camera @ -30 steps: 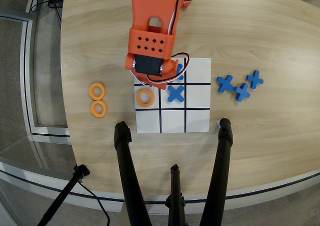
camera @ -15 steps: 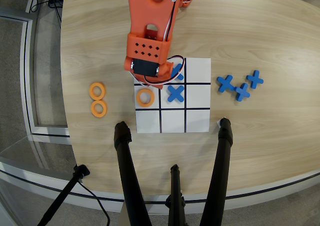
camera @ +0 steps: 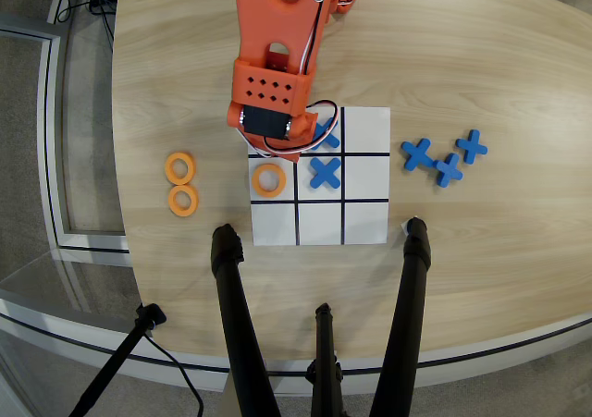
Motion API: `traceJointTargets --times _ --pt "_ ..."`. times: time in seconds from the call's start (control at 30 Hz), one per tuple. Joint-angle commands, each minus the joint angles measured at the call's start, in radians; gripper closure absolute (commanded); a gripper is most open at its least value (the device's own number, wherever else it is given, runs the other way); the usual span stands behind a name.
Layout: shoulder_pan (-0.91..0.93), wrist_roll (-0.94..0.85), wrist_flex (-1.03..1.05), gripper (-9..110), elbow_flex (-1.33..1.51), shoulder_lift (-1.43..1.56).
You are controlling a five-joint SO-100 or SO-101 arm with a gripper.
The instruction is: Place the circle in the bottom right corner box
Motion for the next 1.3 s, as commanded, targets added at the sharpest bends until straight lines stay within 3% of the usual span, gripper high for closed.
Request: traceJointTargets --times 0.0,0.83,1.13,1.27 --pt "-0.008 0.0 0.005 101 -0.002 0.018" --pt "0.025 -0.035 0.164 95 -0.178 0.094" --pt "0.012 -0.083 0.41 95 -0.281 0.38" --pt "-0.029 -0.084 0.476 95 -0.135 0.678"
